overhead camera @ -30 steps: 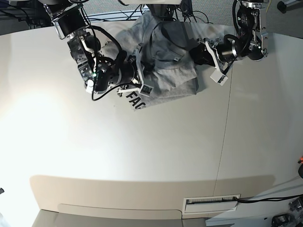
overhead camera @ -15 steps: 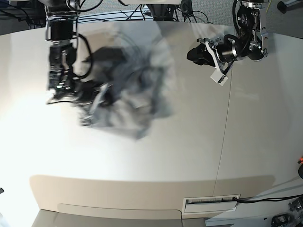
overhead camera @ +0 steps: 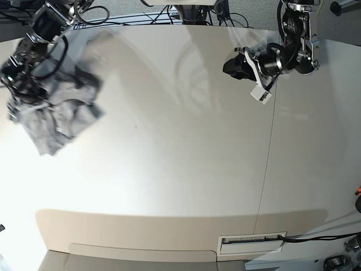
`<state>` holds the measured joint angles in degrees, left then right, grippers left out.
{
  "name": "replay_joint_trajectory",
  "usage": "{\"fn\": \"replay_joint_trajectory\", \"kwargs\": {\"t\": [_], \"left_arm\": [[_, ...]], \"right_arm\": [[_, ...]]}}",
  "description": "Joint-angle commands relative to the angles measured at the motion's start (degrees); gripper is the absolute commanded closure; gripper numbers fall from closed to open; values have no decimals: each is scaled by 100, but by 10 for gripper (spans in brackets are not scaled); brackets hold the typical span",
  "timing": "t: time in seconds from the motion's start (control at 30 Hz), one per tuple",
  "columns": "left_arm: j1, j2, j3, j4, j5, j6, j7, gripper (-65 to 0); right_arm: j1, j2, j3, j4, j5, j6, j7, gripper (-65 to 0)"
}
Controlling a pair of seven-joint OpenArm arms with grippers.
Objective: Fold the T-shirt properly
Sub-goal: 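Grasp the folded shirt with the right gripper and drag it aside, then lower the shirt at the table edge and open the right gripper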
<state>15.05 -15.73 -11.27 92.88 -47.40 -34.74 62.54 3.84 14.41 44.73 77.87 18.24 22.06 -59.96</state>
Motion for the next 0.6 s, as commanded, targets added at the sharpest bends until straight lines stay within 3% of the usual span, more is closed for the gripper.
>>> {"fn": "replay_joint_trajectory", "kwargs": {"t": [0.0, 0.2, 0.3, 0.37, 0.43, 0.53, 0.57], "left_arm": [[-50, -48, -13, 50, 22, 24, 2, -207], [-192, -66, -13, 50, 20, 37, 4, -207], [-256, -125, -13, 50, 22, 37, 4, -207], [-286, -162, -13, 50, 17, 37, 2, -207], [-313, -160, -13, 50, 17, 37, 2, -207], [-334, -162, -13, 50, 20, 37, 4, -207], [-334, -164, -13, 50, 20, 37, 4, -207]], "right_arm": [[59, 149, 212, 76, 9, -22, 127, 0], [59, 177, 1209, 76, -20, -448, 741, 0], [63, 179, 1357, 76, -85, -640, 1034, 0], [63, 179, 1333, 76, -44, -586, 1128, 0], [61, 184, 1329, 79, 387, 13, 1123, 0], [61, 256, 1322, 85, 1539, 1690, 678, 0], [61, 310, 1303, 90, 2006, 1794, 378, 0]]}}
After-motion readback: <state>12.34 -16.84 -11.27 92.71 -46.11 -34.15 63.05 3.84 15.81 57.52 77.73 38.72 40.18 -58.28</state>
